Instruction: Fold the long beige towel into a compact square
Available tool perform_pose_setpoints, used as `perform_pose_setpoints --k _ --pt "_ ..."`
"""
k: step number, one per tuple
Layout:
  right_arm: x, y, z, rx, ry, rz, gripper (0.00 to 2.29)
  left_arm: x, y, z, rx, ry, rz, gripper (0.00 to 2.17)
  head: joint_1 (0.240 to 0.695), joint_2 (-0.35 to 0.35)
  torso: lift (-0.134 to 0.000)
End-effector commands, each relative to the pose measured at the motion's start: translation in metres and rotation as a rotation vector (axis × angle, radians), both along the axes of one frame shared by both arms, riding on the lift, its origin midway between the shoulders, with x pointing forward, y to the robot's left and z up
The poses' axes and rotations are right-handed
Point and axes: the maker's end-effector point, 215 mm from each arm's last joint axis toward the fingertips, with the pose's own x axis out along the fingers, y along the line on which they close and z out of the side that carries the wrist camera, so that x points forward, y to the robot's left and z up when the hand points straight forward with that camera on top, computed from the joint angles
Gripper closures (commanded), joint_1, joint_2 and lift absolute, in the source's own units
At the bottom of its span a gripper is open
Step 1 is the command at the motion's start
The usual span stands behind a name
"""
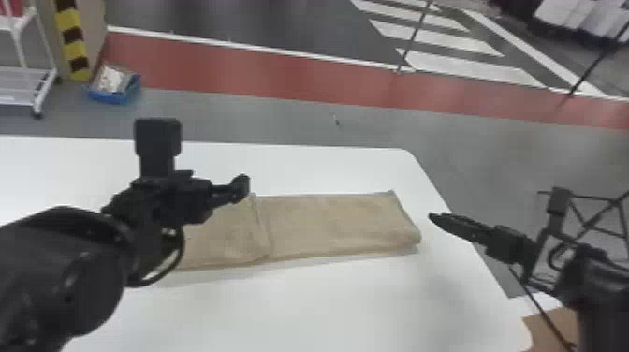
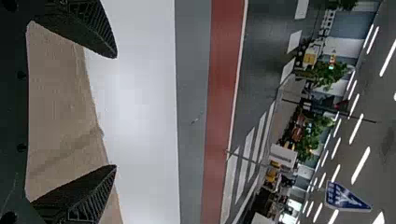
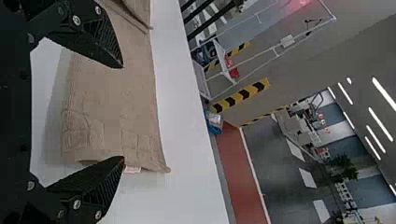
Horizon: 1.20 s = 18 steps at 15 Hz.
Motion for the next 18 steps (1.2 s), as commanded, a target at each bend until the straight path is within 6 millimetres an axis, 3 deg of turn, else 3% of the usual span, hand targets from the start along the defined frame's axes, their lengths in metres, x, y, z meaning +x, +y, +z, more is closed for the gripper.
perform_pose_setpoints --k 1,3,4,5,7,8,10,11,13,18 --pt "0.018 0.062 0.013 0.09 -0.006 0.027 0.37 0.011 0.1 -0.012 0.075 -0.008 0.101 0.05 0.695 -0.35 -0.124" --pt "0.03 0.118 0.01 0.139 -0.004 0.04 0.47 0.018 0.169 -0.006 0.15 -0.069 0.17 0.04 0.695 -0.35 -0.124" --pt "0.035 0.143 0.001 0.146 0.012 0.06 0.47 0.02 0.195 0.0 0.171 -0.105 0.205 0.04 0.695 -0.318 -0.124" --pt "0.04 0.166 -0.008 0.142 0.033 0.071 0.47 0.021 0.222 0.003 0.189 -0.131 0.244 0.04 0.695 -0.215 -0.124" --pt "0.044 0.202 -0.032 0.108 0.084 0.1 0.47 0.023 0.265 0.007 0.195 -0.171 0.312 0.04 0.695 -0.118 -0.124" --pt "0.046 0.217 -0.036 0.107 0.089 0.113 0.47 0.024 0.277 0.011 0.185 -0.204 0.336 0.04 0.695 -0.077 -0.124" --pt "0.048 0.248 -0.042 0.094 0.103 0.152 0.47 0.024 0.293 0.008 0.185 -0.217 0.359 0.04 0.695 -0.019 -0.124" --pt "0.05 0.262 -0.046 0.081 0.111 0.163 0.48 0.024 0.293 0.007 0.179 -0.225 0.356 0.04 0.695 0.032 -0.124" --pt "0.055 0.28 -0.052 0.036 0.121 0.17 0.59 0.018 0.284 0.005 0.17 -0.244 0.335 0.04 0.695 0.068 -0.124" --pt "0.065 0.299 -0.064 -0.078 0.121 0.169 0.59 0.013 0.271 0.002 0.16 -0.251 0.289 0.04 0.695 0.098 -0.124"
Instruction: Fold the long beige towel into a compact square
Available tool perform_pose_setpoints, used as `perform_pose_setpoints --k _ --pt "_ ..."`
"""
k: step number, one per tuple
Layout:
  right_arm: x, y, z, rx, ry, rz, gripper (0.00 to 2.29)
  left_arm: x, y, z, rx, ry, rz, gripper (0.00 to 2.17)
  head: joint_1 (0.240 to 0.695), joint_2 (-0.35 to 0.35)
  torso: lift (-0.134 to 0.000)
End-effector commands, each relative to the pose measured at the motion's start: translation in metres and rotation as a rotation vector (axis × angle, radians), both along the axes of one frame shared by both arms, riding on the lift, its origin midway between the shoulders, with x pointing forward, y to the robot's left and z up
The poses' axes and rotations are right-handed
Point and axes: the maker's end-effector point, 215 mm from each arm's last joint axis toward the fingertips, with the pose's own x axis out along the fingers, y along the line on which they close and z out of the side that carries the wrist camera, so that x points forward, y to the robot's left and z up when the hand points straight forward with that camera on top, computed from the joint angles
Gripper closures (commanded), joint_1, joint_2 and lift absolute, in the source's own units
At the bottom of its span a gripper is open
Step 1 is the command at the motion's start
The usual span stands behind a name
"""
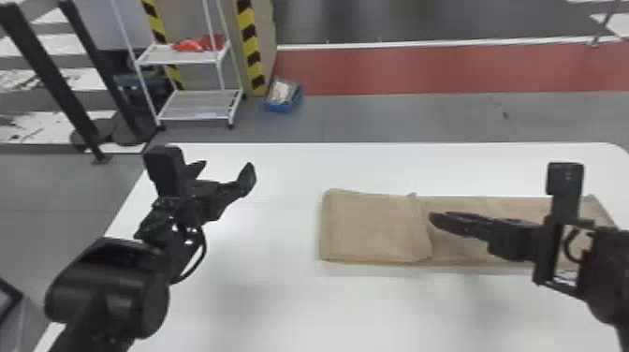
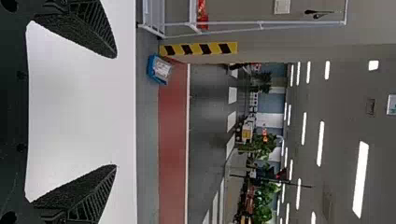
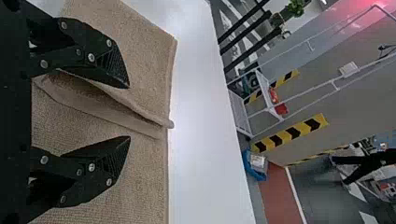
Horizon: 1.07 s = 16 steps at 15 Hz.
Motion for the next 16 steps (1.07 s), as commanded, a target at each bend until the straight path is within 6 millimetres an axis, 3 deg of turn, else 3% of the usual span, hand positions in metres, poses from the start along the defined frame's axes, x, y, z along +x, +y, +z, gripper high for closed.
perform_pose_setpoints --k 1,6,11,12,16 --pt "0.004 0.008 -0.004 -0.02 0.004 0.013 0.59 -0.004 0.002 -0.003 -0.004 0.004 -0.016 0.04 0.695 0.099 -0.124" --pt "0.009 0.025 -0.015 -0.088 0.016 0.047 0.59 -0.013 0.002 -0.004 -0.061 0.006 -0.066 0.04 0.695 0.107 -0.124" --pt "0.011 0.027 -0.024 -0.133 0.039 0.049 0.6 -0.019 0.008 -0.007 -0.075 0.01 -0.07 0.06 0.695 0.13 -0.124" --pt "0.013 0.027 -0.022 -0.135 0.036 0.05 0.75 -0.02 0.008 -0.009 -0.074 0.014 -0.072 0.06 0.695 0.131 -0.124" --pt "0.013 0.032 -0.025 -0.133 0.044 0.059 0.76 -0.022 0.009 -0.012 -0.073 0.02 -0.073 0.06 0.695 0.135 -0.124"
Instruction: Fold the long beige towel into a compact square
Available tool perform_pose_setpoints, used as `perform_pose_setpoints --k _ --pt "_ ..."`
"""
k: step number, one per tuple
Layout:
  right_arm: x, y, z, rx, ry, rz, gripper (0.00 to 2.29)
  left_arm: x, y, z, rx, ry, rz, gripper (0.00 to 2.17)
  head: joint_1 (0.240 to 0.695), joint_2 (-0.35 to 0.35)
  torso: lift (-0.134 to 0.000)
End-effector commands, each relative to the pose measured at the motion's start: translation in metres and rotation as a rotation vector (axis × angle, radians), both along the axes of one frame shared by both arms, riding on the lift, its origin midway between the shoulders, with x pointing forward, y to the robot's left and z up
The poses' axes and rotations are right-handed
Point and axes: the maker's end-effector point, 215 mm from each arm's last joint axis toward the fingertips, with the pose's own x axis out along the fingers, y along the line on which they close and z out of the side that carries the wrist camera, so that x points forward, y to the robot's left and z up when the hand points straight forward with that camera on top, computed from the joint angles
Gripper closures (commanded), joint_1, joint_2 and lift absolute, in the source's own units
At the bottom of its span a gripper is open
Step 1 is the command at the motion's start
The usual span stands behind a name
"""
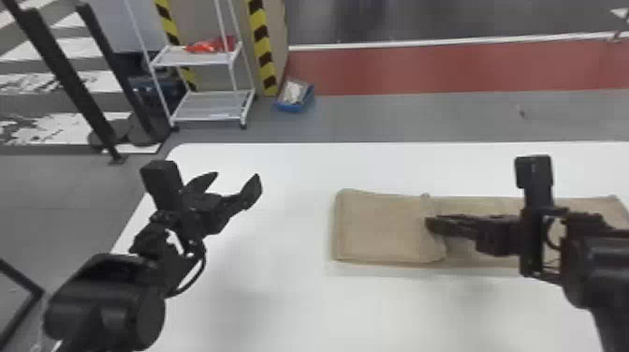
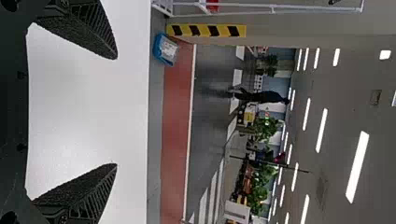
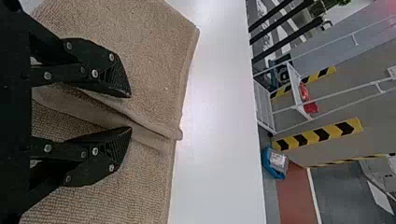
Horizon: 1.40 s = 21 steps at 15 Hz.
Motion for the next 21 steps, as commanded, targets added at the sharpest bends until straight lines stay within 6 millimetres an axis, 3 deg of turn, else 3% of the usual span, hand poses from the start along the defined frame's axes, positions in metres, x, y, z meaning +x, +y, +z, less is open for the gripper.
perform_pose_setpoints --k 1,2,4,5,7,11,14,16,20,21 --pt "0.001 0.001 -0.002 0.0 0.006 0.002 0.87 -0.001 0.0 -0.001 0.001 0.002 0.0 0.06 0.695 0.138 -0.124" --pt "0.004 0.002 0.001 0.003 0.001 0.003 1.02 -0.001 0.0 -0.001 0.001 0.002 0.0 0.06 0.695 0.138 -0.124" --pt "0.002 0.003 -0.001 0.012 0.01 0.003 1.02 -0.001 0.001 -0.003 -0.001 0.005 0.001 0.06 0.695 0.139 -0.124" --pt "0.002 0.004 -0.001 0.015 0.013 0.004 1.19 -0.001 0.002 -0.004 0.0 0.008 0.002 0.06 0.695 0.139 -0.124" --pt "-0.002 0.006 -0.002 0.037 0.013 0.008 1.24 -0.001 0.002 -0.006 0.0 0.01 0.003 0.06 0.695 0.142 -0.124" --pt "-0.001 0.006 0.023 0.073 -0.079 0.008 1.24 -0.001 0.004 -0.007 0.003 0.013 0.006 0.07 0.695 0.147 -0.124" --pt "0.0 -0.012 0.047 0.112 -0.146 -0.03 1.24 -0.002 0.005 -0.007 0.003 0.012 0.008 0.07 0.695 0.145 -0.124" --pt "0.0 -0.045 0.067 0.146 -0.192 -0.09 1.24 -0.004 0.004 -0.009 0.005 0.017 0.006 0.07 0.695 0.139 -0.124" --pt "-0.01 -0.17 0.083 0.155 -0.223 -0.251 1.24 -0.008 0.007 -0.012 0.007 0.028 0.012 0.07 0.695 0.077 -0.124" --pt "-0.014 -0.185 0.069 0.153 -0.183 -0.265 1.24 -0.008 0.008 -0.012 0.006 0.028 0.013 0.07 0.695 0.029 -0.124"
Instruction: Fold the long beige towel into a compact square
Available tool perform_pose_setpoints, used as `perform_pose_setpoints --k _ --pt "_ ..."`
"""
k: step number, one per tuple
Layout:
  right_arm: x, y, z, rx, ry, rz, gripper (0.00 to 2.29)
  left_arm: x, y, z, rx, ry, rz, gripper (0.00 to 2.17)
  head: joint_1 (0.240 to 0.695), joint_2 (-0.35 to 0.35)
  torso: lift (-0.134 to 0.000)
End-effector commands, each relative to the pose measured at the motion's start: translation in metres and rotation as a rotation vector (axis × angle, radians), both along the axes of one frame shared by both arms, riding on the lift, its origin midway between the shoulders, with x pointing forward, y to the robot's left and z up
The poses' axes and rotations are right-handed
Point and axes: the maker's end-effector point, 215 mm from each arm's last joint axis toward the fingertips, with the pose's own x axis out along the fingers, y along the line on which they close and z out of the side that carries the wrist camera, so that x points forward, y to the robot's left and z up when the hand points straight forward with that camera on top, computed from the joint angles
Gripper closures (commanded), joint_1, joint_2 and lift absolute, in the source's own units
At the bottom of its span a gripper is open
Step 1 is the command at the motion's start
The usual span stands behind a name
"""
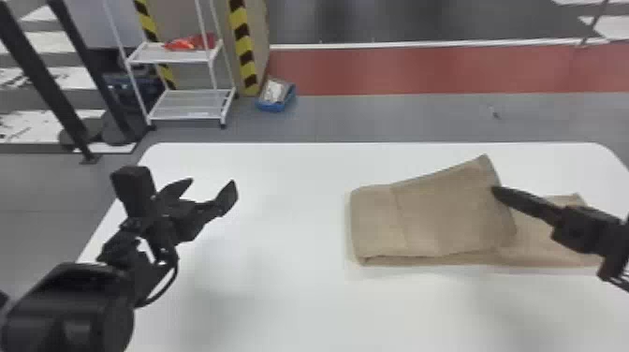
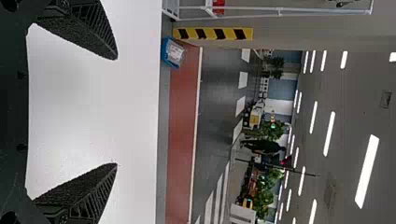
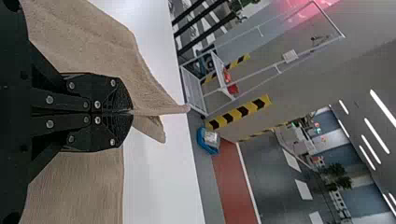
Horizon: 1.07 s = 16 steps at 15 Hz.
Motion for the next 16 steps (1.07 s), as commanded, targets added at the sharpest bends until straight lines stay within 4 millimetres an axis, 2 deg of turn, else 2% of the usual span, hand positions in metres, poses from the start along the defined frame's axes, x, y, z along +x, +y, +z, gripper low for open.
perform_pose_setpoints --k 1,2,4,5,7,9,11,12,13,16 --pt "-0.01 -0.044 -0.024 -0.012 0.068 -0.038 1.24 0.0 0.002 0.001 0.0 -0.001 0.004 0.07 0.695 0.002 -0.124" --pt "-0.01 -0.043 -0.033 -0.018 0.08 -0.033 1.24 0.0 0.001 -0.001 -0.004 0.005 0.005 0.07 0.695 -0.02 -0.124" --pt "-0.01 -0.036 -0.037 -0.016 0.087 -0.022 1.24 0.0 -0.002 -0.001 0.001 0.009 0.007 0.07 0.695 -0.039 -0.124" --pt "-0.011 -0.035 -0.035 -0.004 0.085 -0.021 1.24 0.0 -0.004 0.001 0.002 0.006 0.008 0.07 0.695 -0.042 -0.124" --pt "-0.014 -0.042 -0.01 0.021 0.057 -0.031 1.24 0.0 -0.005 0.005 0.004 0.004 0.005 0.07 0.695 -0.041 -0.124" --pt "-0.018 -0.068 0.026 0.045 -0.002 -0.074 1.24 -0.003 -0.004 0.004 0.008 0.006 0.006 0.07 0.695 -0.045 -0.124" --pt "-0.026 -0.12 0.038 0.04 -0.006 -0.139 1.24 -0.004 -0.003 0.003 0.011 0.007 0.004 0.07 0.695 -0.065 -0.124" --pt "-0.029 -0.135 0.024 0.029 0.034 -0.152 1.24 -0.005 -0.003 0.004 0.01 0.006 0.0 0.07 0.695 -0.081 -0.124" --pt "-0.03 -0.139 0.006 0.024 0.069 -0.15 1.24 -0.005 -0.002 0.004 0.009 0.003 -0.001 0.08 0.695 -0.098 -0.124" --pt "-0.025 -0.133 -0.021 -0.016 0.091 -0.136 1.24 -0.008 -0.006 -0.001 0.008 0.014 -0.007 0.08 0.695 -0.147 -0.124"
